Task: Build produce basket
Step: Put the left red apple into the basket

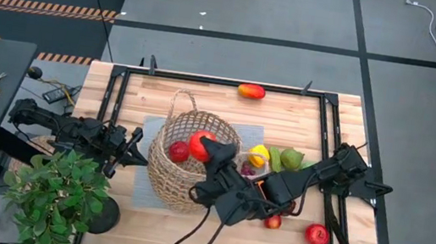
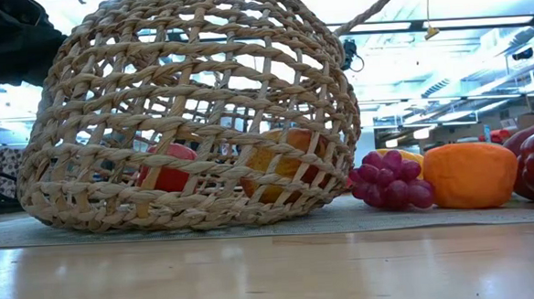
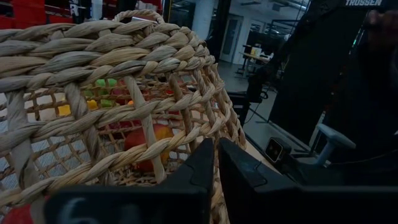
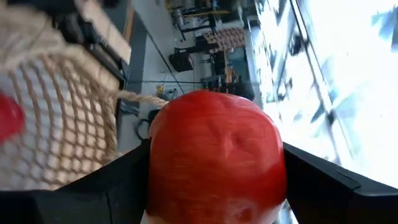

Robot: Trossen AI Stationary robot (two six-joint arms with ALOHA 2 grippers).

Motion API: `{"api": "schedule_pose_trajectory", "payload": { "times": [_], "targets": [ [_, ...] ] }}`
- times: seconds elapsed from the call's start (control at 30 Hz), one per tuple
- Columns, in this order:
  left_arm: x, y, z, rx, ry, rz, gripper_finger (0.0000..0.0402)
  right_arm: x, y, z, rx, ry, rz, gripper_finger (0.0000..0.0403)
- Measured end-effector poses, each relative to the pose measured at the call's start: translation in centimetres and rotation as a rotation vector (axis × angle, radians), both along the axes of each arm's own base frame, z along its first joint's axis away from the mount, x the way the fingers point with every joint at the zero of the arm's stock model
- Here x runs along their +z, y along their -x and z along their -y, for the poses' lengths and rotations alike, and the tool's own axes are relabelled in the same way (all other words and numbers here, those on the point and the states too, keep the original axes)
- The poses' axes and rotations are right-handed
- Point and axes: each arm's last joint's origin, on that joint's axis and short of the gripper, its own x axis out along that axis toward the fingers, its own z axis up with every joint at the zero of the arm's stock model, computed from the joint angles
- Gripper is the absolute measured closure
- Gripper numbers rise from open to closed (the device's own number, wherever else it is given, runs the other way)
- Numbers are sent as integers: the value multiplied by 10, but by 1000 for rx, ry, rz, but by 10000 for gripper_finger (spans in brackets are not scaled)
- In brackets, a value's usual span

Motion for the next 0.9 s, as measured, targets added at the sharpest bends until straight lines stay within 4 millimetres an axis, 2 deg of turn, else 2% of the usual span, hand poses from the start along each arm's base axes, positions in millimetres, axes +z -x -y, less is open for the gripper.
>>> {"api": "schedule_pose_trajectory", "payload": {
  "times": [0.1, 0.3, 0.43, 0.57, 0.7, 0.9],
  "targets": [
    [0, 0, 0, 0, -1, 0, 366, 0, -2, 6, -67, -105, 136, 85],
    [0, 0, 0, 0, 0, 0, 371, -7, -8, 34, -199, -274, 329, 85],
    [0, 0, 0, 0, 0, 0, 373, -18, -12, 61, -231, -433, 346, 85],
    [0, 0, 0, 0, 0, 0, 368, -29, -18, 100, -305, -670, 354, 85],
    [0, 0, 0, 0, 0, 0, 366, -37, -25, 136, -356, -1008, 337, 85],
    [0, 0, 0, 0, -1, 0, 373, -40, -30, 167, -407, -1396, 333, 85]
  ]
}}
